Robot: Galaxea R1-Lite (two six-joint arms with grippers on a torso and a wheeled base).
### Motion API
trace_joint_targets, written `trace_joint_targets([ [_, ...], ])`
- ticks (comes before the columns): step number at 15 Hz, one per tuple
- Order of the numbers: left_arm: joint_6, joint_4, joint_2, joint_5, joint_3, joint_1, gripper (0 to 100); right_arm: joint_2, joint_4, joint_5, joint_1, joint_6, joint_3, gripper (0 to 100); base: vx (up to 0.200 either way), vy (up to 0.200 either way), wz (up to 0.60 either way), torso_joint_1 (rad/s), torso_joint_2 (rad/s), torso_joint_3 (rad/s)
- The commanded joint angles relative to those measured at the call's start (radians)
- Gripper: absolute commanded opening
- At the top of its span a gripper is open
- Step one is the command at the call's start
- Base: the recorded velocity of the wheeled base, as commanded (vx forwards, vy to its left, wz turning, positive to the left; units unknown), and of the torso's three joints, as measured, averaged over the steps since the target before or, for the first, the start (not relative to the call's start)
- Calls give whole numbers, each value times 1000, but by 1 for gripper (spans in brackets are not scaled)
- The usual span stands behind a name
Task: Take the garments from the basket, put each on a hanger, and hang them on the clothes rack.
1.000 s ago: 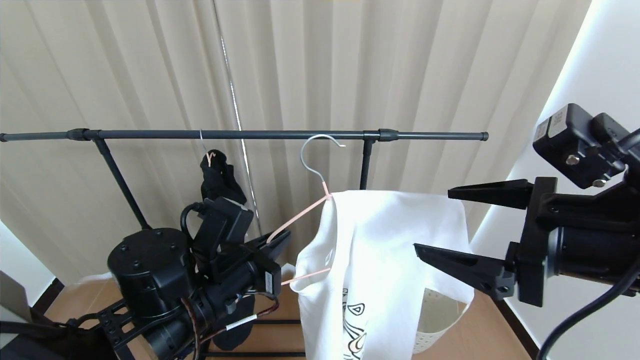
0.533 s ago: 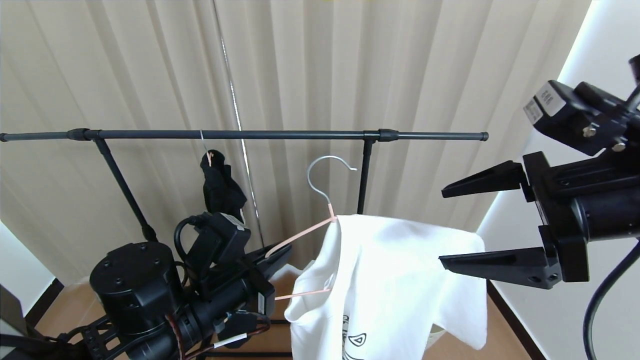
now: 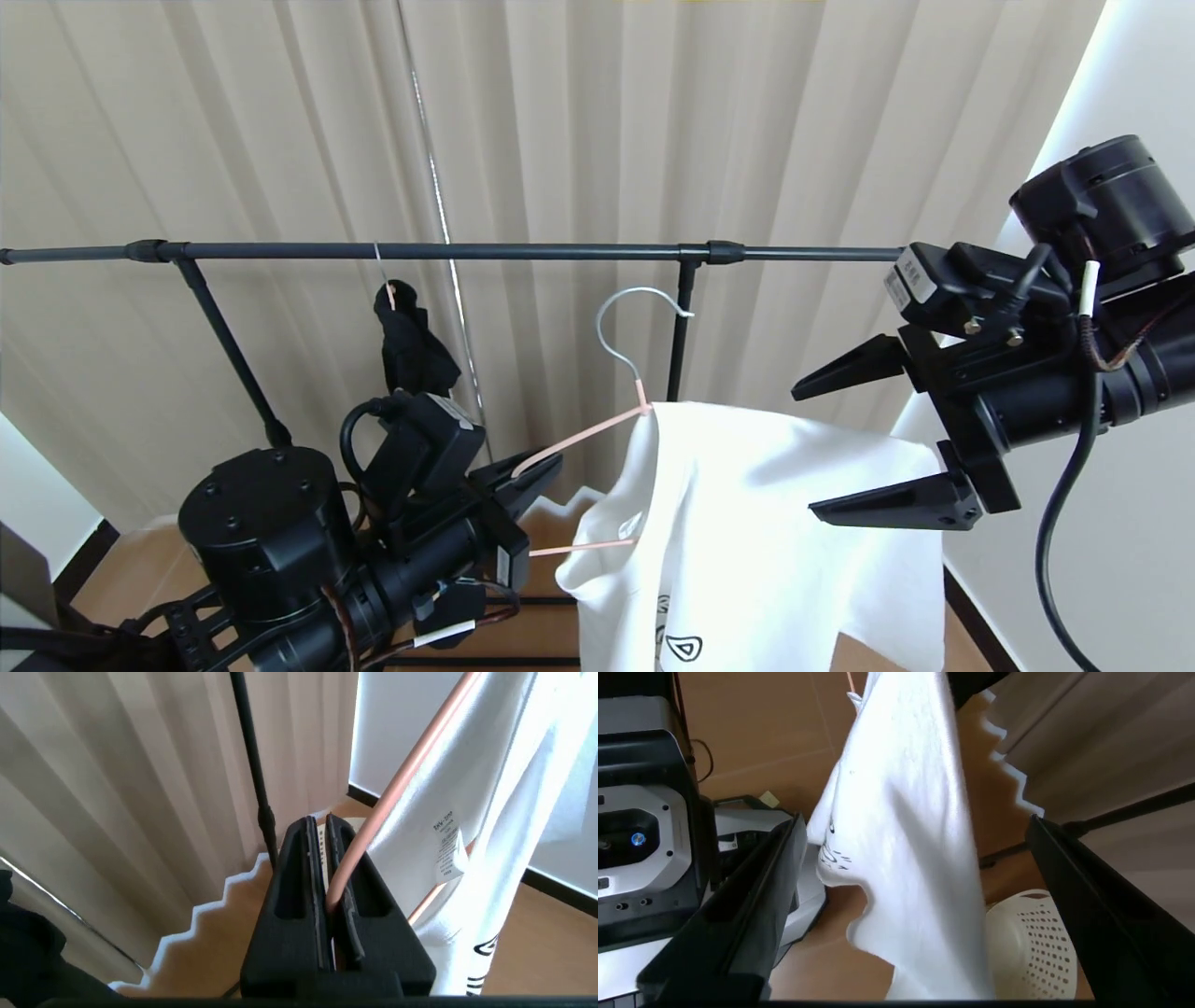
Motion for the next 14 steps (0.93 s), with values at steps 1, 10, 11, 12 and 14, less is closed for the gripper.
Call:
trace_joint_targets([
  [1, -1, 2, 6, 0, -20, 0, 0, 24, 0, 2, -2, 0, 2, 100, 0, 0, 0, 0, 0, 0],
  [10, 1, 2, 4, -1, -43, -14, 0, 65, -61, -5, 0, 24, -10, 100, 0, 0, 0, 0, 0, 0],
  [11, 1, 2, 4, -1, -44, -16, 0, 76, -71, -4, 1, 24, -15, 100, 0, 0, 0, 0, 0, 0],
  [12, 1, 2, 4, -1, -49, -16, 0, 87, -75, -5, 1, 24, -23, 100, 0, 0, 0, 0, 0, 0],
  [14, 1, 2, 6, -1, -60, -16, 0, 102, -80, -5, 1, 26, -29, 100, 0, 0, 0, 0, 0, 0],
])
